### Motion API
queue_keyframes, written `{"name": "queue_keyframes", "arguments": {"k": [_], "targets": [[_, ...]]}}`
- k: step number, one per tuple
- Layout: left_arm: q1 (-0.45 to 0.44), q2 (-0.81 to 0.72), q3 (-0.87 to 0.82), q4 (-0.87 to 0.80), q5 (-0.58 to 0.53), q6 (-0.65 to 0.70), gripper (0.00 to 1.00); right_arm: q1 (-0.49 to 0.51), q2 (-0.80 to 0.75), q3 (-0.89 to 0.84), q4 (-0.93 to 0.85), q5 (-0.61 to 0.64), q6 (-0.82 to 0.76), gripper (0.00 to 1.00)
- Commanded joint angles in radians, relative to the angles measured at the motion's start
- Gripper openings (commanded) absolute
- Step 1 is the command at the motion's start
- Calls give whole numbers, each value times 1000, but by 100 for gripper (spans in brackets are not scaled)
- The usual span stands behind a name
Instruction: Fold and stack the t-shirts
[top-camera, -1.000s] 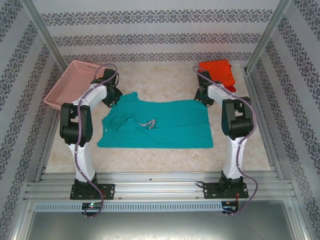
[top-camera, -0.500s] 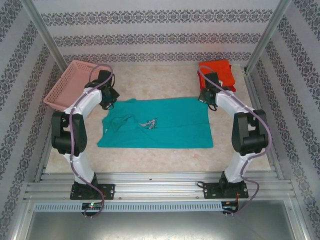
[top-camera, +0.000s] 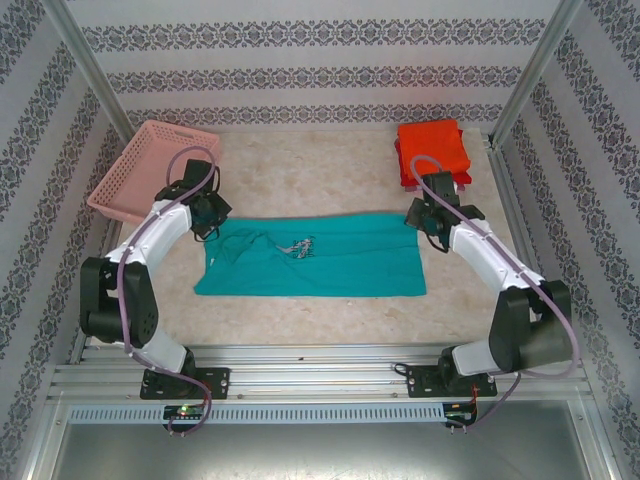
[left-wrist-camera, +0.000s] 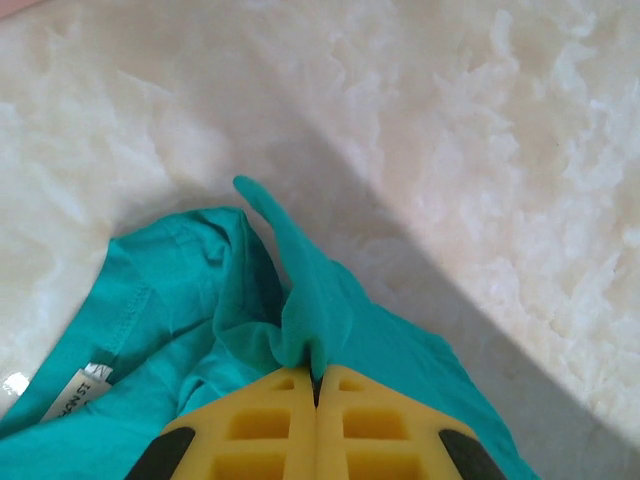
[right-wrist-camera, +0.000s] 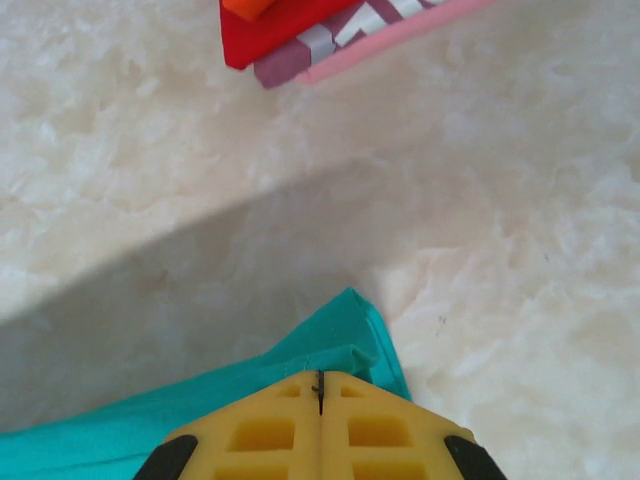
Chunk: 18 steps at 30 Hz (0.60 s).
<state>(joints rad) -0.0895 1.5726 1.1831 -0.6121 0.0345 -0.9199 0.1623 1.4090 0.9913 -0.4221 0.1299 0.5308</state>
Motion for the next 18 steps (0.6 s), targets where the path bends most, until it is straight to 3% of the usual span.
{"name": "queue_keyframes", "arguments": {"k": [1,18], "targets": [[11,-62,-37,-21,-1,15,0,18,-57,-37,-32,-7,-2,0],[8,-241,-152,-129,26,25,0,37,-147,-147,-84,-21,18,0]]}}
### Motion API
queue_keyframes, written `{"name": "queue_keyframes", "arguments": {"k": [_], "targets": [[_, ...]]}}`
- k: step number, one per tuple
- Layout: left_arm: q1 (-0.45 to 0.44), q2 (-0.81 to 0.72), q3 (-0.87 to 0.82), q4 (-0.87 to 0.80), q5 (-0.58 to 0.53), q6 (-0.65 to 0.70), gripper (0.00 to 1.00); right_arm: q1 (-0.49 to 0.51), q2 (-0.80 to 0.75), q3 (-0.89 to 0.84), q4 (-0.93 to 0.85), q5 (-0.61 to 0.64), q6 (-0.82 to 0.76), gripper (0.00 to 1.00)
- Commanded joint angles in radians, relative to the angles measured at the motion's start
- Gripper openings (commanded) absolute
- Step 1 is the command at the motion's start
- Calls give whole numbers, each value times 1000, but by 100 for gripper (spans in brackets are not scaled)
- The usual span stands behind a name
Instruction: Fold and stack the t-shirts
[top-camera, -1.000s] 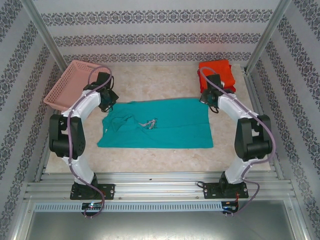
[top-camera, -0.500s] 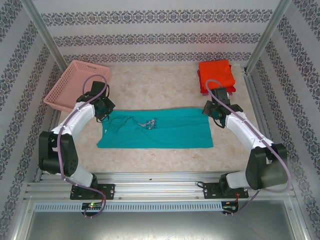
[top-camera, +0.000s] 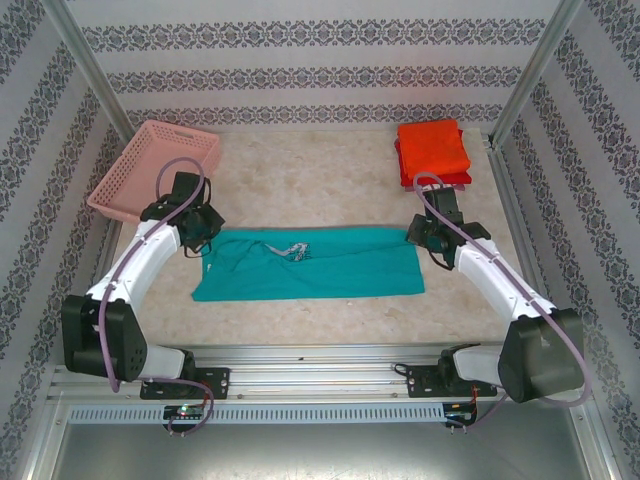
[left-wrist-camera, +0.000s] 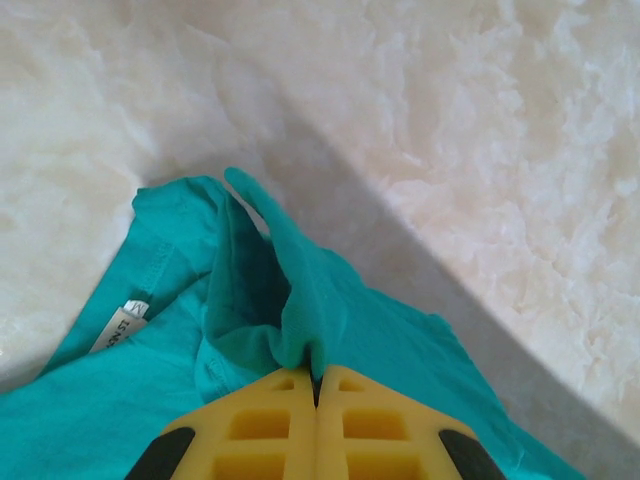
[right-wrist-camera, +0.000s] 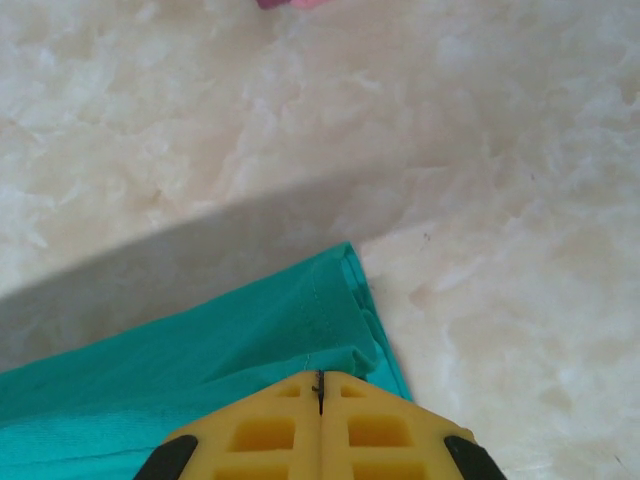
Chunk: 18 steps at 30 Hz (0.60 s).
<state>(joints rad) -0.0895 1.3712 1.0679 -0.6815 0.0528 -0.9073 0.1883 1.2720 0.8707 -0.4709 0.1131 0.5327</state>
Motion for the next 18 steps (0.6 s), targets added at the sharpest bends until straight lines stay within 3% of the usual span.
{"name": "queue_keyframes", "arguments": {"k": [1,18], "targets": [[9,-53,-53,-62,15,6,0,12,-6,-36,-34,-4,20,0],[2,-177,-301,-72,40,-65,0,13,93,-47,-9,-9,26,0]]}}
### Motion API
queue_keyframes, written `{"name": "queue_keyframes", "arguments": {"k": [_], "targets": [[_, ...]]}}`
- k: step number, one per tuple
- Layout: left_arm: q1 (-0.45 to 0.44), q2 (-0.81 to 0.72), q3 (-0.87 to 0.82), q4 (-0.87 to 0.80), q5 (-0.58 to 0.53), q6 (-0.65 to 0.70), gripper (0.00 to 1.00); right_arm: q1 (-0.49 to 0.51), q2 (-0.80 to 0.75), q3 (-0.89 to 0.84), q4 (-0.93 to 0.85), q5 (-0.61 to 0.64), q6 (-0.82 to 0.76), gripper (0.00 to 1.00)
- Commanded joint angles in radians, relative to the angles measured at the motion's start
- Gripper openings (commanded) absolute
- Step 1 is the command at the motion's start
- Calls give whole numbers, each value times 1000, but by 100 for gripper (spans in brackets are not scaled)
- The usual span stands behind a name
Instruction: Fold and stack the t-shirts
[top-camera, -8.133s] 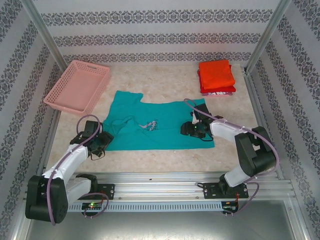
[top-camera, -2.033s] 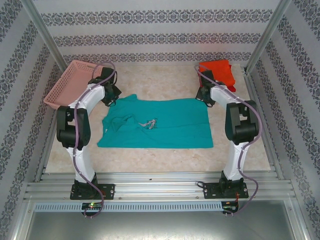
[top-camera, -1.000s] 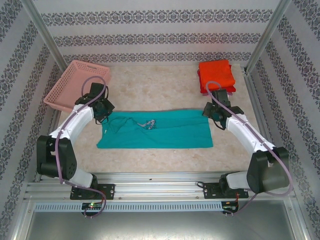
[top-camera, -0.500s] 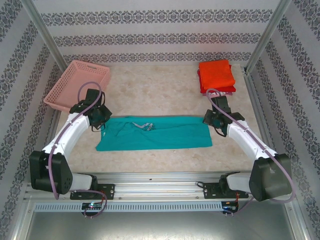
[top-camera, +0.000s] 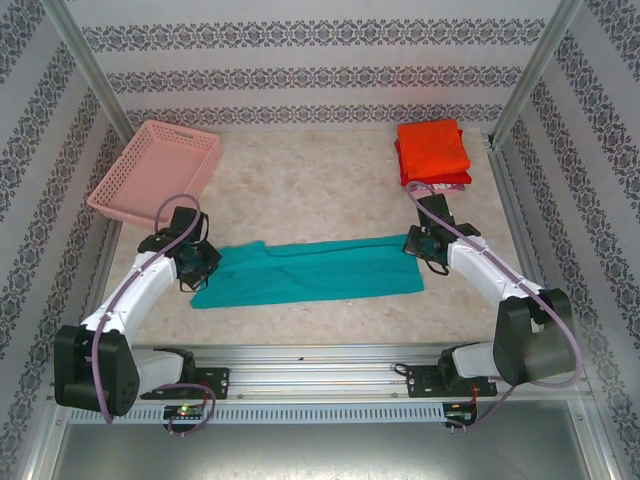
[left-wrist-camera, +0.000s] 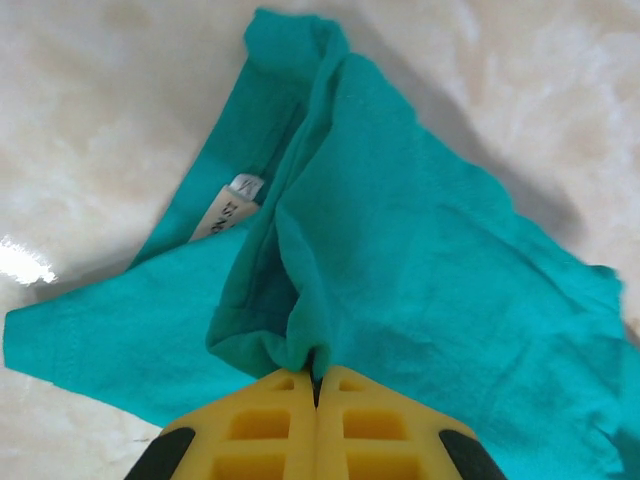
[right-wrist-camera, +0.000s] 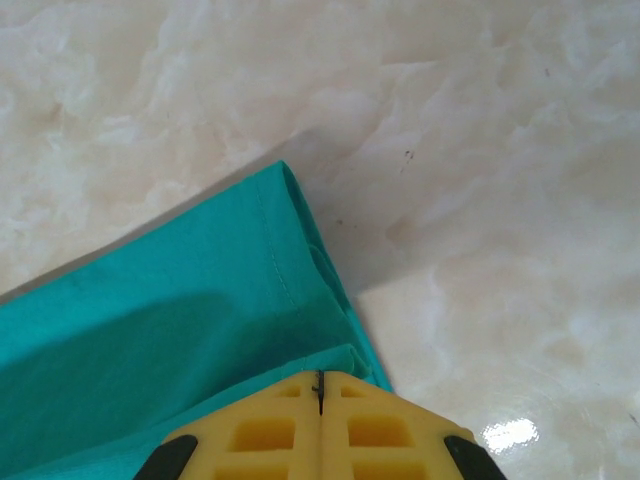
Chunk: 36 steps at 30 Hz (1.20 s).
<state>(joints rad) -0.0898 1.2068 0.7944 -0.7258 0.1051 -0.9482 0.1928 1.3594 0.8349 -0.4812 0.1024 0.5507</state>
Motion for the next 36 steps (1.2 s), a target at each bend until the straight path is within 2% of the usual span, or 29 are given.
{"name": "queue_keyframes", "arguments": {"k": [1,10,27,36], "targets": [[2,-13,-39,-21,-12,-27,0,9,8,-14,1,3,8,0],[4,35,-119,41,-27,-35,0,10,54,-34,0,-3,23,0],[10,98,-51,40,-47,-2,0,21,-100,-111,-31,-86,108,0],[15,112,-72,62,-44,-1,0,27,-104,-181,-24,-60,145,0]]}}
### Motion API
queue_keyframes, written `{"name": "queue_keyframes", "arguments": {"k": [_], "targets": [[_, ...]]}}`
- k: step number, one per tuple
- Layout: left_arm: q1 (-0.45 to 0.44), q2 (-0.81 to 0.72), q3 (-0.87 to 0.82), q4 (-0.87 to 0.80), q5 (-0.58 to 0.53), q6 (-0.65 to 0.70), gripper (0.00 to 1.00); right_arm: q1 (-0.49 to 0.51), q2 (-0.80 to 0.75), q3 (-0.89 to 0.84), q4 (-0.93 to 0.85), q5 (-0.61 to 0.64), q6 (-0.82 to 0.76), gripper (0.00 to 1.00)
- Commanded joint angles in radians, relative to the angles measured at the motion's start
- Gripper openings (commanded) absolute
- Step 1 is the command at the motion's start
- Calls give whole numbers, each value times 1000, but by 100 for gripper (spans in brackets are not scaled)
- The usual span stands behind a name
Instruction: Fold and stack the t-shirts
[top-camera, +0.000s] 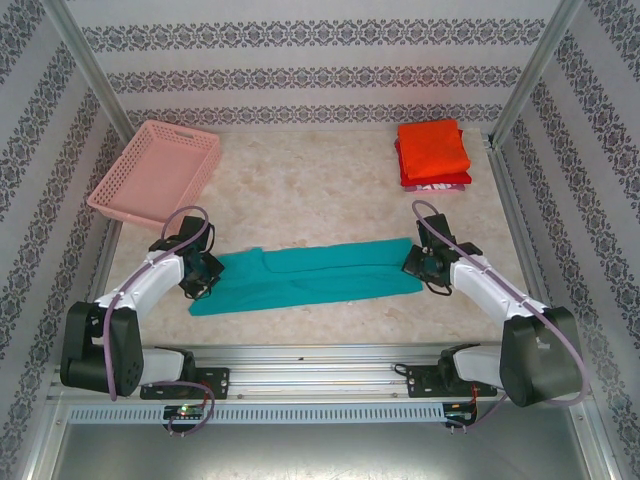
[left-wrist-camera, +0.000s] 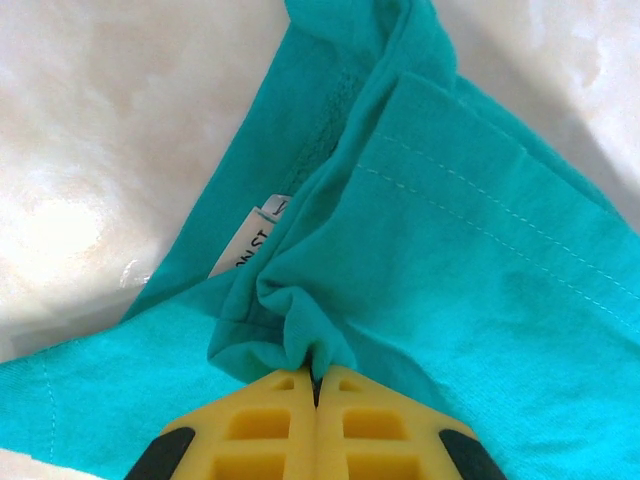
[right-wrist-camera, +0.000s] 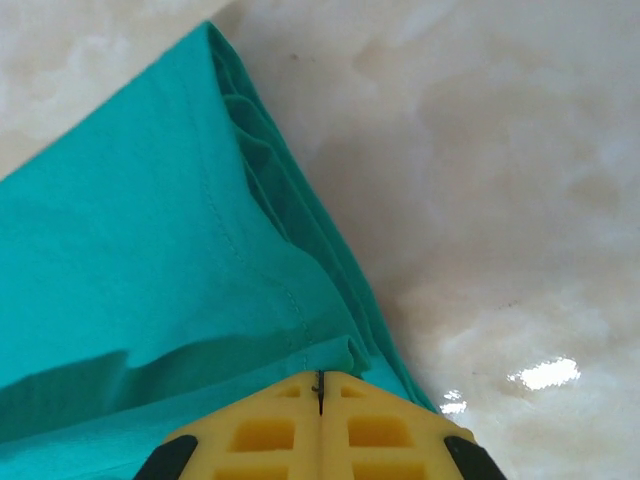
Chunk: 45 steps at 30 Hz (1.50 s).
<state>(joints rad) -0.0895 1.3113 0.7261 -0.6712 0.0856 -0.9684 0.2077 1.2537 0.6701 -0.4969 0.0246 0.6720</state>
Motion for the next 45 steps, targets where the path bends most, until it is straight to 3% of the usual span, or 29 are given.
{"name": "queue_keyframes", "arguments": {"k": [1,12,13,14,16,23,26,31,38,45], "targets": [[15,11,-4,8,-24,20,0,13,16,-17,-7,30,19,0],[31,-17,-17,-3,-30,30,0,8,69,-22,3,41,8,0],[31,-15,-17,-2,-26,31,1,8,63,-19,-3,44,2,7],[31,-16,-17,-3,-24,34,7,6,51,-17,-4,42,-9,15],[31,-26,-10,-15,-28,42,28,6,0,-17,-3,34,-35,38],[-21,-182,27,-38,-92,55,80,35,-149,4,59,20,-164,75],[-63,-179,29,19,-67,42,91,74,-86,38,100,-29,-182,74],[-86,-76,30,97,-12,18,94,226,104,133,122,-37,-149,71],[-92,-16,46,152,14,22,95,394,291,157,153,-36,-32,48],[-95,-21,71,152,18,54,95,485,327,110,148,-11,11,38]]}}
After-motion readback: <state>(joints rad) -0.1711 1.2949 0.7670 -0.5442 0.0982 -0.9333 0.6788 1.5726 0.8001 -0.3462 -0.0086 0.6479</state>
